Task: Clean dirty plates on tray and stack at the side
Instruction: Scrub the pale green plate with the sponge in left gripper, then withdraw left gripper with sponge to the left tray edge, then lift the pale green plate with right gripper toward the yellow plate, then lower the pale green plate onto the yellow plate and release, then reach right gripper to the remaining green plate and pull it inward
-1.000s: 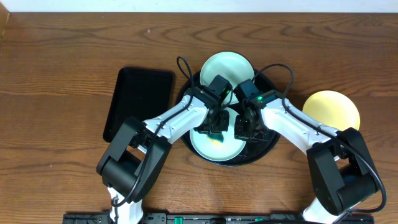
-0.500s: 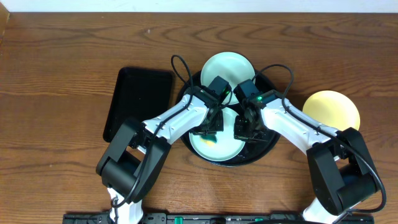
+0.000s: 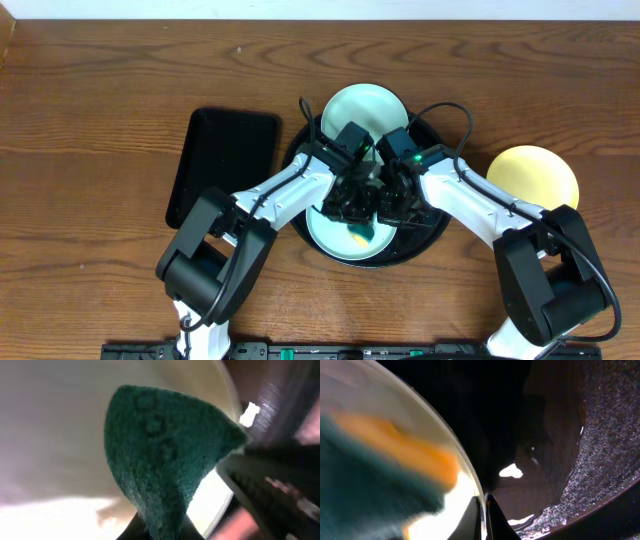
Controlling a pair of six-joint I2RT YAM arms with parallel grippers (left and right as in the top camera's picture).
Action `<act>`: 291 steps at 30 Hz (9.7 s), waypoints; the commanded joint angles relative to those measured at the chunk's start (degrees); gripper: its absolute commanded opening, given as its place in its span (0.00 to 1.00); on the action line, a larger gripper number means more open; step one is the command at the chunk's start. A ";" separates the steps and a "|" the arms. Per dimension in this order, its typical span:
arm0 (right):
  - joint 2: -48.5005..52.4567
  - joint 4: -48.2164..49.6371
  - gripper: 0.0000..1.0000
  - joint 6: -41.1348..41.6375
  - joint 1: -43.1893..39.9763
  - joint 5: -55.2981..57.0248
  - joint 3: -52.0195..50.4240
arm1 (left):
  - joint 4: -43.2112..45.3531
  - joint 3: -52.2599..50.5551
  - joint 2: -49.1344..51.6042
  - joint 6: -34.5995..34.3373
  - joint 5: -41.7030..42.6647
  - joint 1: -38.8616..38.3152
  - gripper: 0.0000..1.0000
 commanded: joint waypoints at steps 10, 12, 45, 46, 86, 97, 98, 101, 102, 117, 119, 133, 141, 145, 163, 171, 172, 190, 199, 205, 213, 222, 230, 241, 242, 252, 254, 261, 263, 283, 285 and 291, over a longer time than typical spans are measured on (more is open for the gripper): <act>0.90 -0.33 0.01 -0.85 0.57 0.79 0.00 | -2.29 -0.09 0.52 -15.80 -39.50 4.55 0.08; 0.90 -0.31 0.01 -0.85 0.57 0.79 0.00 | -3.26 0.55 0.11 -15.80 -39.47 5.84 0.08; -23.43 -4.55 0.01 -10.32 0.59 25.16 0.07 | -13.44 5.31 -21.55 -1.57 -28.24 16.28 0.08; -24.26 -5.20 0.01 -10.29 0.59 27.04 0.07 | -13.44 5.31 -20.94 -1.57 -28.22 16.28 0.08; -25.64 -1.01 0.01 -16.46 18.34 87.73 0.09 | -13.40 5.31 -16.65 -1.57 -25.66 16.24 0.07; -25.64 -0.04 0.01 -15.76 17.11 80.43 0.09 | -13.40 5.31 -16.65 -1.57 -25.66 16.24 0.07; -25.64 -0.04 0.01 -15.26 16.44 76.48 0.09 | -13.40 5.31 -16.65 -1.57 -25.66 16.24 0.07; -25.64 -0.11 0.01 -12.90 13.40 63.34 0.09 | -13.42 5.31 -16.65 -1.57 -25.68 16.24 0.07; -25.64 -0.31 0.01 -11.93 11.87 58.51 0.09 | -13.42 5.31 -16.65 -1.57 -25.68 16.24 0.07; -26.23 -1.79 0.01 -13.14 -12.83 9.46 0.09 | -13.42 5.31 -16.65 -1.57 -25.68 16.24 0.07; -26.23 -2.38 0.01 -13.97 -16.15 5.40 0.09 | -13.42 5.31 -16.65 -1.57 -25.68 16.24 0.07; -24.26 -8.85 0.11 -16.90 -22.67 2.10 0.00 | -13.11 5.31 -16.65 -1.57 -25.68 16.24 0.07; -16.09 -10.16 0.30 -16.87 -25.97 3.34 0.00 | -13.14 5.31 -16.65 -1.57 -25.68 16.24 0.07; -13.14 -10.16 0.31 -17.79 -27.26 3.37 0.00 | -13.14 5.31 -16.65 -1.57 -25.68 16.24 0.08; -11.96 -9.75 0.29 -17.70 -28.55 5.97 -1.40 | -12.94 5.31 -16.65 -1.57 -25.68 16.24 0.07; -11.96 -5.75 0.21 -16.02 -28.52 5.75 -5.14 | -12.94 5.31 -16.65 -1.55 -25.70 16.24 0.07; -11.96 -5.44 0.21 -16.00 -28.52 5.73 -5.27 | -12.92 5.31 -16.65 -1.55 -25.70 16.24 0.07; -11.96 0.42 0.01 -15.98 -27.78 4.63 -9.03 | -12.94 5.31 -16.65 -1.55 -25.70 16.24 0.08; -12.74 -0.61 0.01 -15.61 -27.78 4.22 -8.17 | -12.94 5.31 -16.65 -1.55 -25.70 16.24 0.08; -20.09 -1.75 0.01 -15.85 -28.24 4.20 -7.32 | -12.94 5.31 -16.65 -1.55 -25.70 16.24 0.07; -29.57 -4.66 0.01 -16.48 -33.07 4.20 -7.32 | -12.94 5.31 -16.65 -1.55 -25.70 16.24 0.07; -31.98 -6.08 0.01 -16.44 -44.00 4.68 -7.32 | -12.96 5.31 -16.65 -1.53 -25.70 16.24 0.07; -31.95 -5.77 0.01 -15.41 -55.93 7.91 -7.32 | -12.98 5.31 -16.65 -1.53 -25.70 16.24 0.08; -26.60 0.07 0.01 -12.11 -64.37 8.72 -7.41 | -13.00 5.31 -16.65 -0.50 -25.70 16.24 0.08; -25.16 0.98 0.01 -12.11 -64.37 8.74 -7.41 | -13.00 5.31 -16.65 -0.50 -25.70 16.24 0.07; -13.81 6.43 0.09 -14.45 -63.63 2.78 -7.41 | -12.98 5.31 -16.65 -0.50 -25.68 16.24 0.07; -13.57 7.39 0.13 -15.85 -62.90 1.14 -7.39 | -12.98 5.31 -16.65 -0.50 -25.68 16.24 0.07; -13.60 8.20 0.33 -20.83 -58.60 -1.95 -5.07 | -12.96 5.31 -16.65 -0.50 -25.68 16.24 0.07; -13.60 7.23 0.39 -21.44 -57.00 -2.51 -3.45 | -12.96 5.31 -16.65 -0.50 -25.68 16.24 0.07; -7.74 17.20 0.68 -19.02 -20.46 1.20 12.39 | -12.96 5.31 -16.65 -0.50 -25.68 16.24 0.07; -4.33 18.86 0.68 -19.04 -17.79 2.36 12.79 | -12.96 5.31 -16.65 -0.50 -25.66 16.24 0.08; 7.85 22.40 0.66 -19.47 -12.07 4.83 16.83 | -12.79 5.31 -16.65 -0.50 -25.66 16.24 0.07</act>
